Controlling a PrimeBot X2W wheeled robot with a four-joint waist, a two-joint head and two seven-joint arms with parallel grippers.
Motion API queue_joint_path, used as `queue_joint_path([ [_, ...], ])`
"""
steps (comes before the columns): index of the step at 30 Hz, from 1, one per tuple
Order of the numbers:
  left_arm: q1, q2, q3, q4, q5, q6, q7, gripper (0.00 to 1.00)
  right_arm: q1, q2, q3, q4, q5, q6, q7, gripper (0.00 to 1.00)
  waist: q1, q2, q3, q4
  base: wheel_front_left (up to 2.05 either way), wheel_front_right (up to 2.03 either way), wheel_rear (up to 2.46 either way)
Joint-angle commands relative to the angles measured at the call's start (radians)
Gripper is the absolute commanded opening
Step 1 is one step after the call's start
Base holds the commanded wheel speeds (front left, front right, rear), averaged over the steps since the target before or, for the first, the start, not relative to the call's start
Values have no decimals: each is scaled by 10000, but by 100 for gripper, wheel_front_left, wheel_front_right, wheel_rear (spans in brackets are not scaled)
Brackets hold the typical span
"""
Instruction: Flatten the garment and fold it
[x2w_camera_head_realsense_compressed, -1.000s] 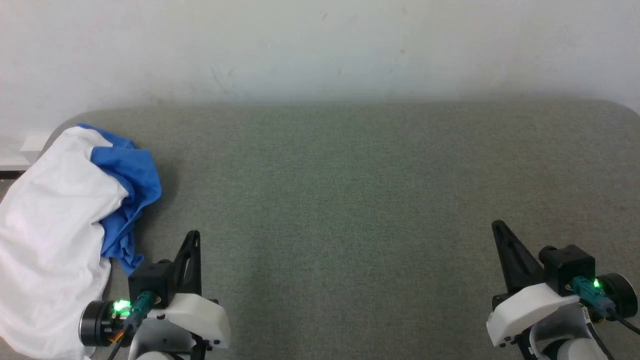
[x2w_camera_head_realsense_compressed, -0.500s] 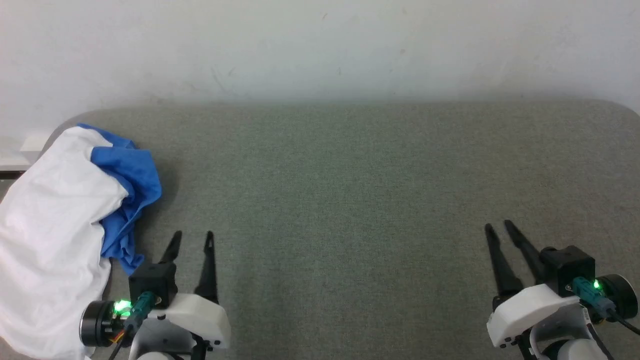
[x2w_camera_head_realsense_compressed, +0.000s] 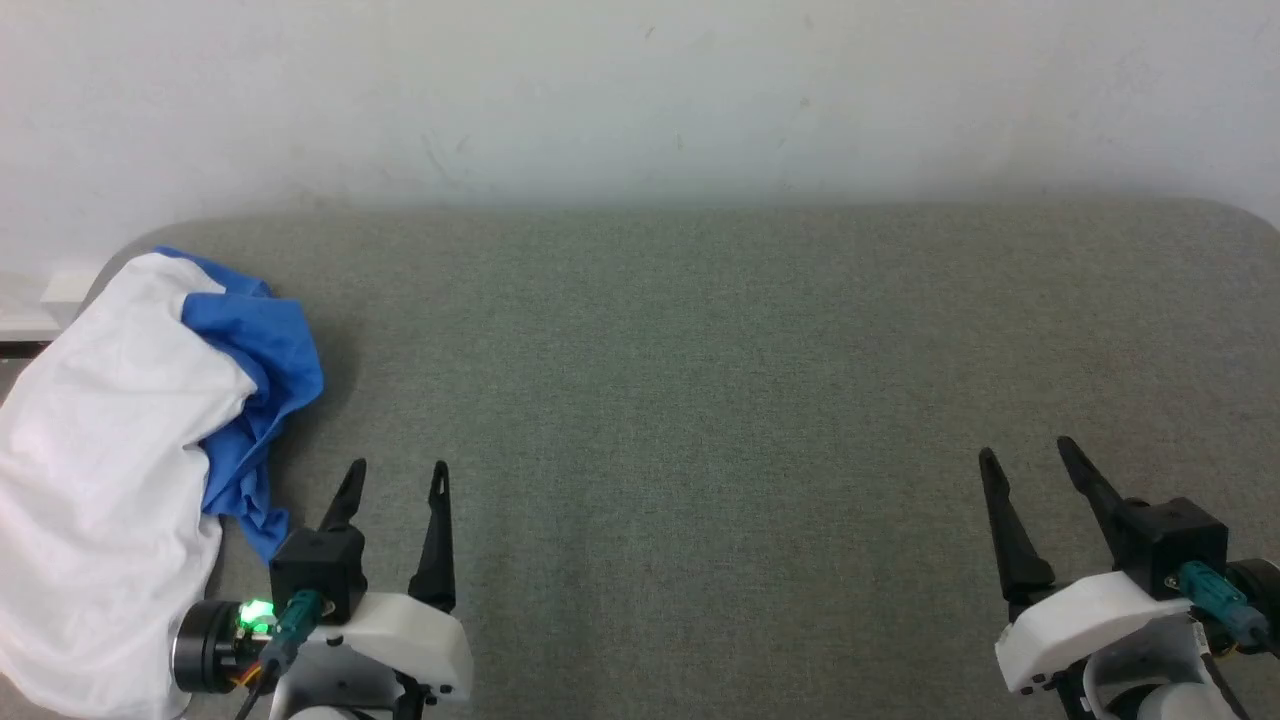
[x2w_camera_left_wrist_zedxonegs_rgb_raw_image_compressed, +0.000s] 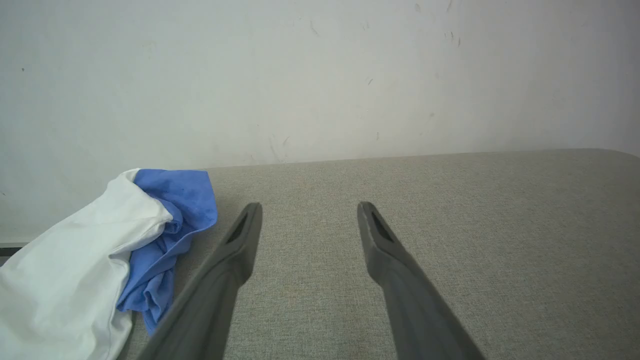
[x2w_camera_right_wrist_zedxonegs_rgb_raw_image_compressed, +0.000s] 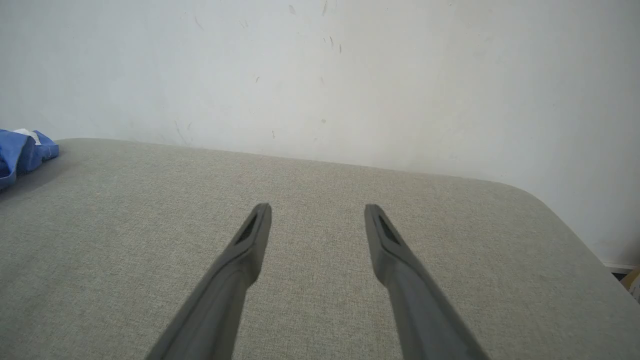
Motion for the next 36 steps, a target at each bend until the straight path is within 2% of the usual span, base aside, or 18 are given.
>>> queue_joint_path([
  [1,144,-7,-42,-23,-40,85,-93,100,74,7,-101,-7,110,-1,-81,100,0,-1,1,8,0,0,0],
  [19,348,-13,-260,-132,-154,383,-469,100,248,14,-407,-149,214,-3,-457,100,0,-1,18,496,0,0,0],
  [36,500,-20,-587,-301,-327,734,-824,100,271,21,-299,-248,178,-4,-812,100,0,-1,170,1600,0,0,0],
])
